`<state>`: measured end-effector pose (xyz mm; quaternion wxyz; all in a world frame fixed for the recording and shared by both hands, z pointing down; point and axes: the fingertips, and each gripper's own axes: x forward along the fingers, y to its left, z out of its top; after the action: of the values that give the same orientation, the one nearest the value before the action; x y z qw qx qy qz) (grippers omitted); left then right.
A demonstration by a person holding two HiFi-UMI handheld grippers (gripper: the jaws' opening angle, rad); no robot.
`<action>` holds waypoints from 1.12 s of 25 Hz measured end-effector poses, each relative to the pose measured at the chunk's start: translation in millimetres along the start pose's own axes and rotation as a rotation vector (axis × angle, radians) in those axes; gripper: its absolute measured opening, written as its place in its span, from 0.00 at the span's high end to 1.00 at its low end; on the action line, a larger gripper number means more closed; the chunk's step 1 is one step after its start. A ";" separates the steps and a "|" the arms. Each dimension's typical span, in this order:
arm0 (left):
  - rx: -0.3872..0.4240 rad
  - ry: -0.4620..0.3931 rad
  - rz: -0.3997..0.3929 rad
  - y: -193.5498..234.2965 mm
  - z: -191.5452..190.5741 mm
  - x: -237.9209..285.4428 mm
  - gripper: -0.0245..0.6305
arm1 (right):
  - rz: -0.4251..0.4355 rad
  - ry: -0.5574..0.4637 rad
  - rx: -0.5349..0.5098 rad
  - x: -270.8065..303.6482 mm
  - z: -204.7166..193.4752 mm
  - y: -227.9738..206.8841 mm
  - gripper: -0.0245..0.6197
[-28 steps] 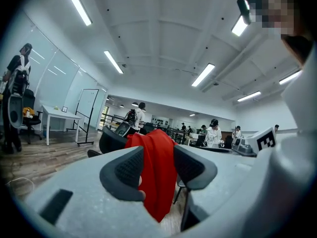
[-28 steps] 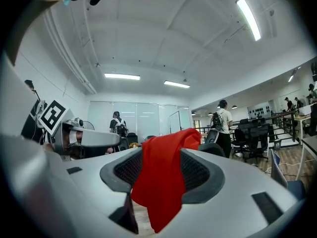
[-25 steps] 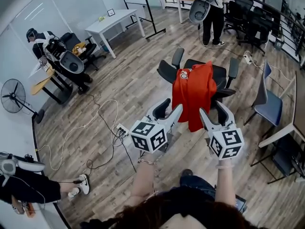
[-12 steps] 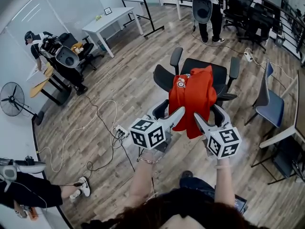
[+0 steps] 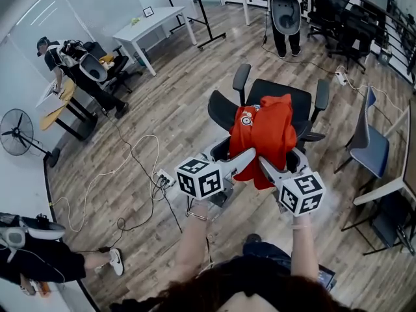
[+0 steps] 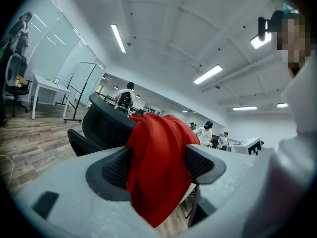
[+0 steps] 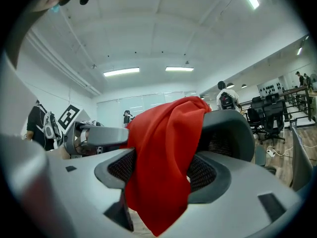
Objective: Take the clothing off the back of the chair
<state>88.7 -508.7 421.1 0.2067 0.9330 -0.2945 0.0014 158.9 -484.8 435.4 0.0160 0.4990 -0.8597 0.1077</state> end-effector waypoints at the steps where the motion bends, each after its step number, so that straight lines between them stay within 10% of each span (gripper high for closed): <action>1: 0.002 -0.002 -0.012 -1.9 0.4 0.4 0.44 | 0.016 0.002 -0.007 1.6 0.8 1.7 0.48; 11: 0.083 -0.008 -0.022 -25.2 0.3 1.1 0.79 | 0.125 0.057 -0.137 2.4 1.0 24.5 0.85; 28: 0.132 -0.047 -0.074 -70.4 10.7 -39.9 0.83 | 0.114 -0.031 -0.172 -37.1 21.3 62.3 0.87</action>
<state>93.2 -438.7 379.2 0.1375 0.9547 -0.2638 -0.0090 125.5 -427.5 399.1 0.0395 0.4478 -0.8929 0.0265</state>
